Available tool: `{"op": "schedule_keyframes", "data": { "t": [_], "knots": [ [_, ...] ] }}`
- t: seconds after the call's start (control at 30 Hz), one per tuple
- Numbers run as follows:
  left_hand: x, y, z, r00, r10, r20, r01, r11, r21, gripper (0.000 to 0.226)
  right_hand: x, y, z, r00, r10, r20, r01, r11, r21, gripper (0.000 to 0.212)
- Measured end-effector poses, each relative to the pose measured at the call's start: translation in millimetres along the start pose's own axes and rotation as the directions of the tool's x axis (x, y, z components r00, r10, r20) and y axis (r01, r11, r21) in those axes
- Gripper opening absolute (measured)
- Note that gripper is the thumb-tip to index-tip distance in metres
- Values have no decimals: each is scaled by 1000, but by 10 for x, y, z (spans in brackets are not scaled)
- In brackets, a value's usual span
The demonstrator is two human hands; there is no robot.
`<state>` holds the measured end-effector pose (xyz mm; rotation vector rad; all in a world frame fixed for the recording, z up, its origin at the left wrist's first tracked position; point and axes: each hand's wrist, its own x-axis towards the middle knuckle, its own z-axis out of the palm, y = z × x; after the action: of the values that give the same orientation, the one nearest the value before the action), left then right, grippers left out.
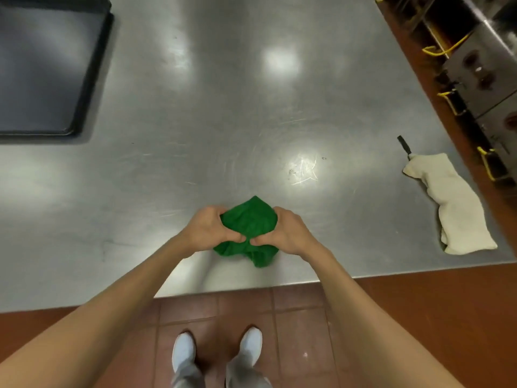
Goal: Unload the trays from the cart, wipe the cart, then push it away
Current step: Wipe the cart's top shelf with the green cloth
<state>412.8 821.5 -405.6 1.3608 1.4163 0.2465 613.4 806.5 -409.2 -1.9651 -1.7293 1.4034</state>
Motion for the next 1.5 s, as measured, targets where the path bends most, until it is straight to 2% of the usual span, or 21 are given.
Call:
{"op": "schedule_keyframes", "data": {
  "t": [0.1, 0.17, 0.23, 0.33, 0.4, 0.5, 0.57, 0.63, 0.8, 1.0, 1.17, 1.27, 1.37, 1.5],
  "knots": [
    [-452, 176, -557, 999, 18, -35, -25, 976, -214, 32, -108, -609, -70, 989, -122, 78, 102, 971, 218, 43],
    [-828, 218, -911, 992, 29, -123, -67, 946, -316, 34, -186, -1109, -50, 963, -232, 141, 184, 939, 290, 40],
    [-1332, 165, -1301, 969, 10, -247, -111, 911, -396, 33, -268, -1678, 121, 920, -334, 206, 255, 908, 332, 40],
    [-2032, -13, -1764, 929, -24, -370, -172, 857, -487, 32, -429, -2387, 458, 858, -436, 270, 321, 867, 381, 54],
    [-2569, -264, -2069, 894, -54, -444, -215, 818, -533, 36, -602, -2848, 817, 805, -502, 317, 356, 836, 417, 51],
    [-3364, -724, -2465, 835, -68, -547, -297, 781, -550, 49, -932, -3506, 1467, 728, -573, 376, 380, 794, 474, 44],
    [-3888, -1043, -2690, 775, -103, -624, -351, 750, -560, 43, -1164, -3912, 1954, 674, -615, 410, 398, 769, 500, 36],
    [-4424, -1350, -2911, 714, -128, -688, -400, 732, -551, 37, -1402, -4295, 2472, 631, -641, 438, 402, 752, 522, 39],
    [-5642, -2152, -3492, 587, -170, -792, -458, 737, -497, 40, -1938, -5193, 3712, 508, -696, 507, 403, 713, 574, 52],
    [-6498, -2908, -4026, 480, -245, -842, -472, 737, -484, 36, -2201, -6001, 4838, 401, -708, 581, 434, 705, 560, 52],
    [-6824, -3535, -4607, 432, -298, -851, -476, 727, -496, 34, -2121, -6652, 5661, 355, -714, 604, 459, 696, 552, 56],
    [-6917, -3950, -5121, 430, -310, -848, -482, 716, -506, 34, -1951, -7119, 6152, 339, -720, 606, 459, 688, 562, 59],
    [-6970, -4345, -5776, 396, -324, -859, -481, 724, -495, 35, -1740, -7653, 6660, 347, -734, 584, 428, 678, 597, 58],
    [-6961, -4770, -6791, 358, -337, -871, -481, 733, -481, 36, -1400, -8398, 7268, 399, -750, 528, 400, 660, 636, 56]
  ]
}}
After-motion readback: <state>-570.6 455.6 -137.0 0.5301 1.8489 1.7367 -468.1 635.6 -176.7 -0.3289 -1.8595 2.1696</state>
